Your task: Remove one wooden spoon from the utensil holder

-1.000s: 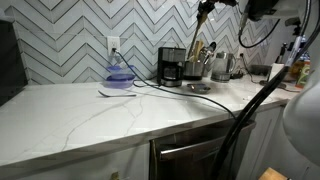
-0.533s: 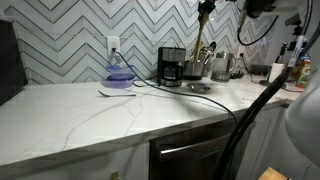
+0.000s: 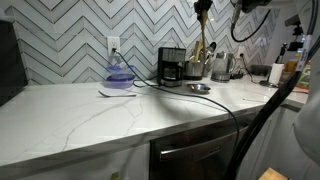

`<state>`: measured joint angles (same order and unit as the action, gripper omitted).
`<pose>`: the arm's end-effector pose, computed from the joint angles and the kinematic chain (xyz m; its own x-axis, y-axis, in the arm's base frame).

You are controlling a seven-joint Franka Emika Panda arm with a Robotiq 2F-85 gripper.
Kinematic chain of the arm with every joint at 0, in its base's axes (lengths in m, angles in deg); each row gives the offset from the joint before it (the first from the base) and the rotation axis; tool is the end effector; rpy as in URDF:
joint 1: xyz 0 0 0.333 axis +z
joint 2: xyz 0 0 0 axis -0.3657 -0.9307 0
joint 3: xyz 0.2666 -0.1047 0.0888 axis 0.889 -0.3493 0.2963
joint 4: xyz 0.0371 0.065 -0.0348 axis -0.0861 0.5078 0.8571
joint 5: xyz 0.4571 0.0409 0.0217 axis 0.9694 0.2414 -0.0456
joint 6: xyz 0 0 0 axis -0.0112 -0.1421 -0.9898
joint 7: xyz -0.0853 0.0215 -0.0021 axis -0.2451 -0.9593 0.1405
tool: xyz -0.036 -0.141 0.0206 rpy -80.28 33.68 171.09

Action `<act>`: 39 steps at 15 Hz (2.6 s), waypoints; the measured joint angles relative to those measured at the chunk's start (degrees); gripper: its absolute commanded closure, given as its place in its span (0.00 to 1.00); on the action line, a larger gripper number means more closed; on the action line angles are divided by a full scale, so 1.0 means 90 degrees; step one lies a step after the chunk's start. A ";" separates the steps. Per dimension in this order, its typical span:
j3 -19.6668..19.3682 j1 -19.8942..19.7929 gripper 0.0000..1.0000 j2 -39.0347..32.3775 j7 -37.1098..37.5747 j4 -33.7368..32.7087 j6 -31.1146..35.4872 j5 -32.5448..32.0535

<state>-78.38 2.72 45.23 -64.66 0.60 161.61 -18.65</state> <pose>0.6664 -0.3447 0.7318 0.8954 0.1174 0.4295 -0.0294 -0.9469 0.3201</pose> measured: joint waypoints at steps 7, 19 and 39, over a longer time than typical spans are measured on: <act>-0.0219 0.0956 0.96 0.0696 0.0939 0.1028 0.0027 -0.1432; -0.0154 0.1717 0.84 0.2704 0.3190 0.4396 0.0106 -0.3000; 0.1428 0.2200 0.96 0.2616 0.3267 0.3876 -0.2106 -0.3864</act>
<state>-65.53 22.52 68.77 -35.26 35.48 142.66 -53.43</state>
